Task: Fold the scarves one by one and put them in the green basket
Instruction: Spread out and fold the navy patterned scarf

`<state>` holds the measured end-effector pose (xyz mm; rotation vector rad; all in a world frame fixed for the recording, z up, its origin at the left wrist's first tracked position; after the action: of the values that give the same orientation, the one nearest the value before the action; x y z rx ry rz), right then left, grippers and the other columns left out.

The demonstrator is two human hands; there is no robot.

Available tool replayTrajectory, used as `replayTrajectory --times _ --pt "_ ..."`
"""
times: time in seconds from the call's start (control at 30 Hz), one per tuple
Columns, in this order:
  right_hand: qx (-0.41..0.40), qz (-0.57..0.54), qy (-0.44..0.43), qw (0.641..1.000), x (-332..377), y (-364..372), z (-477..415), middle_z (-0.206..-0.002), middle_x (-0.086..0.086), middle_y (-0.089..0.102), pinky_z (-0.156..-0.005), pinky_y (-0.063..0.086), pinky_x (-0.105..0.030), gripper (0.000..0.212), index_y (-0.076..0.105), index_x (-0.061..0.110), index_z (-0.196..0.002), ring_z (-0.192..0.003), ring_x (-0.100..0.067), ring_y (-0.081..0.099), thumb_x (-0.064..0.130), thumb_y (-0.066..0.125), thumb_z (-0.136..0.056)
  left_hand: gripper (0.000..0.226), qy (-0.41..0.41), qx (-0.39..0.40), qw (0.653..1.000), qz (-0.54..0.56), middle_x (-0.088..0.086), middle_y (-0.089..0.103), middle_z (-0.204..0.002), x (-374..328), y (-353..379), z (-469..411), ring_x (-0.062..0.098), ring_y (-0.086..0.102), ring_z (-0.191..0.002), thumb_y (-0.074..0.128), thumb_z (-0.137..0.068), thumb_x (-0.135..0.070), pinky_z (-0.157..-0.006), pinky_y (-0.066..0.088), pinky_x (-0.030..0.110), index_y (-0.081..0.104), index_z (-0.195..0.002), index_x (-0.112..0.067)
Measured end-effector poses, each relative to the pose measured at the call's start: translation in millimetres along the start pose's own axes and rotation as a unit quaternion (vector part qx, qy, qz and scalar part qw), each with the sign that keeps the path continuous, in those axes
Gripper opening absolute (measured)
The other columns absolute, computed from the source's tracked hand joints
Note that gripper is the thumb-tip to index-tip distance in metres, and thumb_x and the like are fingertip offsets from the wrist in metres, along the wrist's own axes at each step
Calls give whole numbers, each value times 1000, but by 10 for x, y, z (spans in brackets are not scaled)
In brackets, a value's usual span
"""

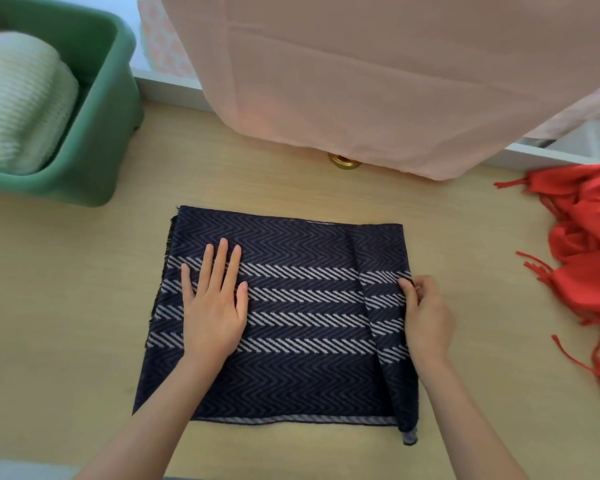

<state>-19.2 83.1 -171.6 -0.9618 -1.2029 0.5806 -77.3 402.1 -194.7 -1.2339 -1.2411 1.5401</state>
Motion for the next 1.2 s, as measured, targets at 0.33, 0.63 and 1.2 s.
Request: replayTrajectory --times 0.33,0.63,1.2 --pt "80 -92 116 986 -315 -392 895 -79 13 62 -62 40 -33 26 61 24 -95 -79 -18 60 42 43 -96 57 -1 -2 1000 2 -2 9 -162 -8 12 -5 15 2 -149 16 -100 -40 -119 3 51 15 -154 -23" --pt "-2 -218 152 964 -307 -337 935 -77 8 66 -62 43 -12 17 66 17 -83 -71 -3 60 24 57 -95 57 -3 -1 1000 -1 -3 7 -162 8 17 -6 13 -1 -149 13 -100 -42 -120 0 49 13 -154 -24" --pt "-19 9 -63 998 -161 -471 903 -124 -2 51 -96 35 -29 51 52 14 -126 -114 -18 44 51 53 -91 56 41 -33 999 -13 8 21 -159 -172 -91 34 22 8 -149 18 -101 -35 -119 1 53 29 -150 -9"
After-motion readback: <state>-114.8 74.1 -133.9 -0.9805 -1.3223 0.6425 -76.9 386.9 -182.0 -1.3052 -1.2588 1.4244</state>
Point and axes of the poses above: each hand's wrist, its own z-axis away from the middle knuckle, its own y-axis out of the palm, x = y × z, the point moved 4 cm from there along -z, towards the middle knuckle
